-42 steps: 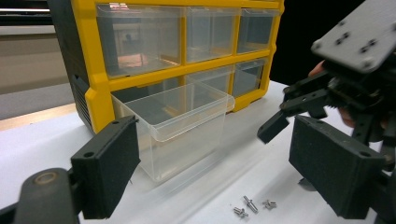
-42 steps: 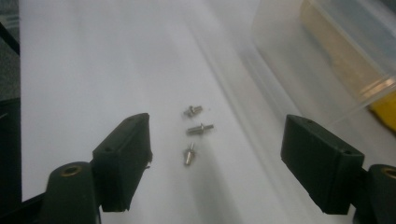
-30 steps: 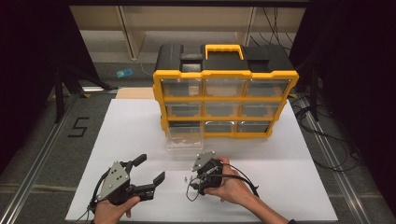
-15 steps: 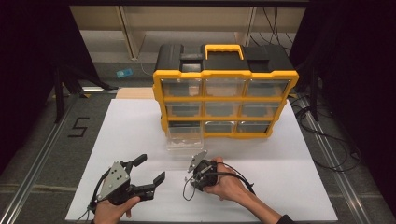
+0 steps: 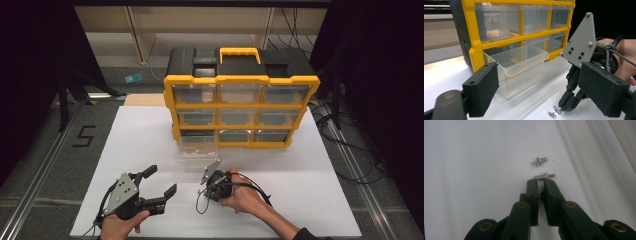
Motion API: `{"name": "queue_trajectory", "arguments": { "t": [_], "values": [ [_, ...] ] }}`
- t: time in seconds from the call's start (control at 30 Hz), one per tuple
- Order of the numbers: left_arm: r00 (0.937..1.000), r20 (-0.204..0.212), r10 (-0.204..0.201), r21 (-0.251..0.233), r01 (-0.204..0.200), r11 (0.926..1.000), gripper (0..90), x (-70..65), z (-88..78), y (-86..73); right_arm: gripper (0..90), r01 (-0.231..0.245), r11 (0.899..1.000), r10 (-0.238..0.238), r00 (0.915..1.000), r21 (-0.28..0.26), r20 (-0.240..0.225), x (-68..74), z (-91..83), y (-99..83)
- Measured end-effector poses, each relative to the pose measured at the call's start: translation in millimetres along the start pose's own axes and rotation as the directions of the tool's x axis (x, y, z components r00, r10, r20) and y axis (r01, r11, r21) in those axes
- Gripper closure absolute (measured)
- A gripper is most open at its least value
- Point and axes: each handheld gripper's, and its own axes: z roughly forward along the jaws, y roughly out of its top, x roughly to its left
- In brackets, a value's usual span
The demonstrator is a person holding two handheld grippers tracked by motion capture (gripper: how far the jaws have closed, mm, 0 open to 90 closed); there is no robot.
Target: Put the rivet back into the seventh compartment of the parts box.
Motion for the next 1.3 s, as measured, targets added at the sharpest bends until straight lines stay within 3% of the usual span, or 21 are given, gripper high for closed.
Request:
{"name": "queue_trajectory", "arguments": {
  "t": [0.47, 0.83, 1.13, 1.3],
  "values": [
    [1.0000, -0.001, -0.005, 0.001, 0.005, 1.0000, 16.1, -0.2, 0.1, -0.2, 83.3, 0.019, 0.996, -0.015, 0.9989, -0.083, 0.044, -3.9, -25.3, 5.4],
    [1.0000, -0.004, -0.006, 0.005, 0.006, 1.0000, 16.2, -0.4, 0.4, -0.6, 83.3, 0.046, 0.981, -0.026, 0.9942, -0.187, 0.104, -5.6, -57.0, 17.0],
    [1.0000, -0.004, -0.006, 0.004, 0.006, 1.0000, 16.2, -0.4, 0.4, -0.6, 83.3, 0.059, 0.970, -0.034, 0.9931, -0.234, 0.112, -7.2, -68.9, 24.8],
    [1.0000, -0.003, -0.006, 0.003, 0.006, 1.0000, 16.2, -0.5, 0.5, -0.6, 83.3, 0.072, 0.958, -0.036, 0.9907, -0.277, 0.131, -10.4, -78.3, 31.6]
  ]
}}
